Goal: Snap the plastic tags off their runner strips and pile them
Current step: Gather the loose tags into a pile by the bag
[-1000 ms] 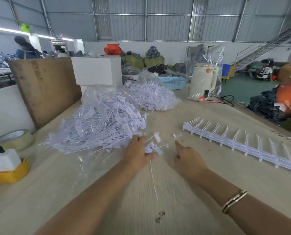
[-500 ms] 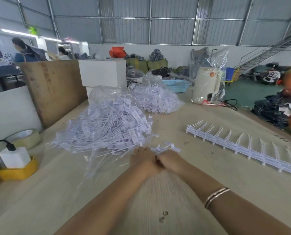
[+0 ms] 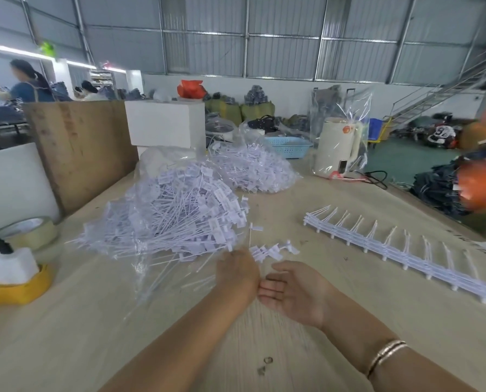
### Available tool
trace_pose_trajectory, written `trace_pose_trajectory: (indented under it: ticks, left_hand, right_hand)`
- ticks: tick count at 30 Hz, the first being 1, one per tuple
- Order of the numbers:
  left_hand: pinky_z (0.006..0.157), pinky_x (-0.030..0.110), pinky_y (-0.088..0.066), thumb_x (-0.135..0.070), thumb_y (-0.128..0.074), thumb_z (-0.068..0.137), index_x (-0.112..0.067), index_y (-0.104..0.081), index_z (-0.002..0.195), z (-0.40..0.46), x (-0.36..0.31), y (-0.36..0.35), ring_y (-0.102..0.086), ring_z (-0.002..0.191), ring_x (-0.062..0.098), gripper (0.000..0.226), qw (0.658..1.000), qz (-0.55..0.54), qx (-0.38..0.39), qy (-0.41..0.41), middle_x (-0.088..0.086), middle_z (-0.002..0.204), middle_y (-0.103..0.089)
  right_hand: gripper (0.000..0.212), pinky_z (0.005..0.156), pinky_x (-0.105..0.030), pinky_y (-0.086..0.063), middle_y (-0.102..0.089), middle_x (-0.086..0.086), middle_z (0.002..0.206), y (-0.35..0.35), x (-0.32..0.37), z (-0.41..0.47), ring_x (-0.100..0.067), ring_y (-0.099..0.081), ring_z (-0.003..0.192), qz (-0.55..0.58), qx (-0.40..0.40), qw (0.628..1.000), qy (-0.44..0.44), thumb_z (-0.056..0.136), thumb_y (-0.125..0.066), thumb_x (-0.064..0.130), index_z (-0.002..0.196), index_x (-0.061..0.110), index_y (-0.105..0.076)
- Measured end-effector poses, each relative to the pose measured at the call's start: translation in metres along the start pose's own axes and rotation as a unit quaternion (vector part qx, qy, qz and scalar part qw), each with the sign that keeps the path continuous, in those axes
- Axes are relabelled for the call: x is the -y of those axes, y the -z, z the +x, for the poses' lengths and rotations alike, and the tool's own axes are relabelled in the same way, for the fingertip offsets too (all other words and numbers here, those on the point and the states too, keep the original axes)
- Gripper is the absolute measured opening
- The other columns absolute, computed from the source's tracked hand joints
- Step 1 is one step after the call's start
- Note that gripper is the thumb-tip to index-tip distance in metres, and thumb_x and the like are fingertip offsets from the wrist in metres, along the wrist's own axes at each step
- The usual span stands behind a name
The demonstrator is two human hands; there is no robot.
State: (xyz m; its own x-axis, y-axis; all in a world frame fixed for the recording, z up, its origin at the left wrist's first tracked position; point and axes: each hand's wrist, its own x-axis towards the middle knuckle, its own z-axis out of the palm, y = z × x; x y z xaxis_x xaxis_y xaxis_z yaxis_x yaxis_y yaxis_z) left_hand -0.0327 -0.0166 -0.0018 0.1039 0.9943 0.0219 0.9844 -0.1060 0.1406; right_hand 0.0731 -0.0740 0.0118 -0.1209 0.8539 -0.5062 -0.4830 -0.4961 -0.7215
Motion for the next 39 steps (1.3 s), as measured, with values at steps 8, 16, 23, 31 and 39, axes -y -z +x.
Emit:
trace_pose_trajectory:
  ticks: [8,16,23,31,39]
  left_hand:
    - [0.076,0.032,-0.041,-0.022,-0.038,0.096,-0.011,-0.044,0.121,-0.030,-0.009,0.009,-0.057,0.105,0.029,0.028,0.967,-0.217,0.055,-0.121,0.012,0.114,-0.058]
    - [0.083,0.034,-0.044,-0.029,-0.041,0.096,-0.008,-0.045,0.124,0.011,0.006,0.021,-0.056,0.111,0.029,0.035,0.996,-0.082,-0.012,-0.016,0.010,0.120,-0.058]
    - [0.100,0.038,-0.038,-0.002,-0.034,0.097,-0.004,-0.047,0.130,0.026,-0.008,0.003,-0.051,0.122,0.031,0.036,0.998,0.052,0.023,-0.007,0.015,0.132,-0.055]
    - [0.101,0.038,-0.040,-0.009,-0.041,0.097,-0.006,-0.049,0.129,0.023,0.005,0.003,-0.051,0.123,0.028,0.034,0.985,0.156,0.060,-0.048,0.008,0.132,-0.053]
    - [0.074,0.034,-0.040,-0.023,-0.035,0.099,-0.010,-0.048,0.124,-0.014,0.013,0.007,-0.062,0.099,0.032,0.032,0.979,0.033,-0.051,-0.192,0.012,0.111,-0.064]
  right_hand:
    - [0.022,0.064,-0.028,-0.053,-0.062,-0.011,0.074,-0.020,0.007,0.026,-0.021,-0.061,0.067,-0.014,-0.095,0.991,0.090,0.093,-0.056,0.018,0.074,0.007,-0.058]
    - [0.024,0.034,-0.023,-0.047,-0.037,-0.007,0.054,0.010,0.031,0.039,-0.019,-0.040,0.037,0.012,-0.159,0.979,0.124,0.097,-0.045,0.007,0.072,0.007,-0.045]
    - [0.018,0.030,-0.013,-0.031,-0.044,-0.010,0.057,0.001,0.022,0.053,-0.009,-0.028,0.023,-0.027,-0.131,0.987,0.092,0.090,-0.057,0.004,0.074,0.005,-0.049]
    - [0.018,0.034,-0.019,-0.029,-0.057,-0.022,0.072,-0.021,0.028,0.064,-0.010,-0.032,0.022,-0.155,-0.183,0.961,0.139,0.087,-0.059,0.004,0.071,0.000,-0.053]
    - [0.025,0.033,-0.014,-0.028,-0.052,-0.010,0.048,-0.022,0.019,0.065,-0.014,-0.037,0.030,-0.148,-0.144,0.970,0.131,0.087,-0.063,0.014,0.065,0.004,-0.057]
